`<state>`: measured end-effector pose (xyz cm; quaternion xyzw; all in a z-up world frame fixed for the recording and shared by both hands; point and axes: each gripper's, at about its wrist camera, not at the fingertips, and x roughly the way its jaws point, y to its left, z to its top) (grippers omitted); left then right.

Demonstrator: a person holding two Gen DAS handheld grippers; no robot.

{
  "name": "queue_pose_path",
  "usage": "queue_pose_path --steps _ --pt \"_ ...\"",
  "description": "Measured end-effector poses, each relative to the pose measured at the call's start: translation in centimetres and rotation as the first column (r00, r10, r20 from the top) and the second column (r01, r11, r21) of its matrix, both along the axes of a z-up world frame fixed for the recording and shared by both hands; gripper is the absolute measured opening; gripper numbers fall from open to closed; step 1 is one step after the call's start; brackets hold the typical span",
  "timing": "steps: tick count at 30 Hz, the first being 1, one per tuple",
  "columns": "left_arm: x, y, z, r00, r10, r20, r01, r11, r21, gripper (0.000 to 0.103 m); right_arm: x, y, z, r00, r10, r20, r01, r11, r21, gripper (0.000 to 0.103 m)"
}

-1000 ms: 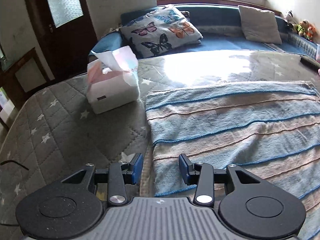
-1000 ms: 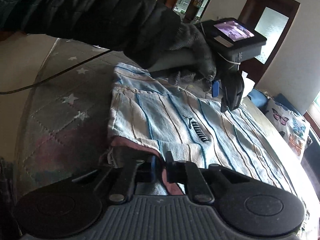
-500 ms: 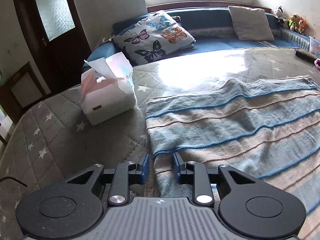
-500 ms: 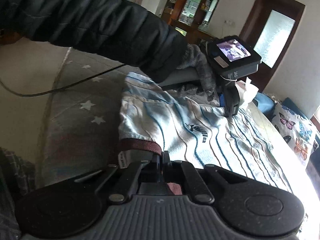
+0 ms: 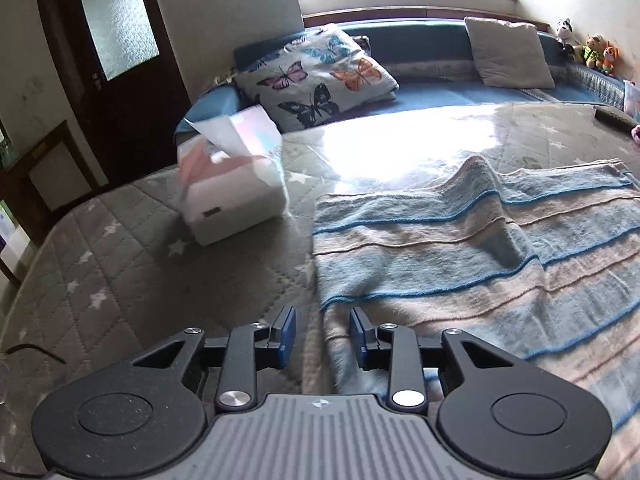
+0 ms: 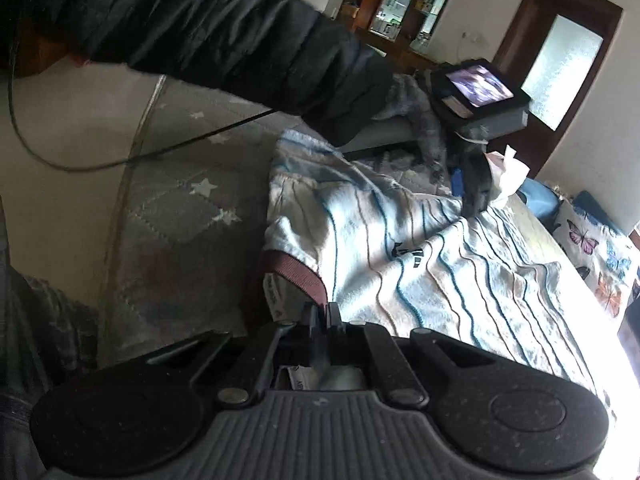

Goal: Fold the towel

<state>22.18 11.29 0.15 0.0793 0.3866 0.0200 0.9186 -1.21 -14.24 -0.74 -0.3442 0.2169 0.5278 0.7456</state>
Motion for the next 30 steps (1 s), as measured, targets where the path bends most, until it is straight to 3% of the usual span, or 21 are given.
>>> queue_pose_path --steps 4,6,12,17,20,25,30 --pt "-1.7 0.4 0.9 1.000 -0.030 -0.008 0.029 0.999 -0.033 0.041 0.4 -0.1 0.9 1.000 -0.019 0.003 0.019 0.999 0.044 0.009" --pt "-2.2 0.3 0.9 0.999 -0.041 -0.017 0.041 0.999 -0.027 0.042 0.3 0.9 0.6 1.000 -0.007 0.028 0.006 1.000 0.025 0.023" --pt "-2.7 0.1 -0.4 0.998 -0.047 -0.041 0.048 0.999 0.013 0.042 -1.0 2.5 -0.9 0.992 0.056 0.111 -0.053 0.998 -0.031 0.025" --pt "-2.8 0.3 -0.8 0.998 -0.048 -0.038 0.049 0.999 0.021 0.042 -1.4 3.4 -1.4 0.982 0.094 0.161 -0.093 0.996 -0.018 0.027" --pt "-2.9 0.6 -0.9 0.998 -0.049 -0.034 0.050 0.999 0.020 0.043 -1.9 3.8 -1.4 0.971 0.155 0.179 -0.156 0.988 -0.012 0.023" --pt "-3.0 0.3 -0.9 0.998 -0.061 -0.020 0.061 0.997 0.041 0.043 -2.2 3.6 -1.6 0.972 0.200 0.126 -0.199 0.980 -0.020 0.004" --pt "-2.9 -0.3 -1.2 0.996 -0.089 0.000 0.089 0.994 0.068 0.026 -1.7 2.9 -1.1 0.980 0.200 0.004 -0.200 0.980 0.022 0.002"
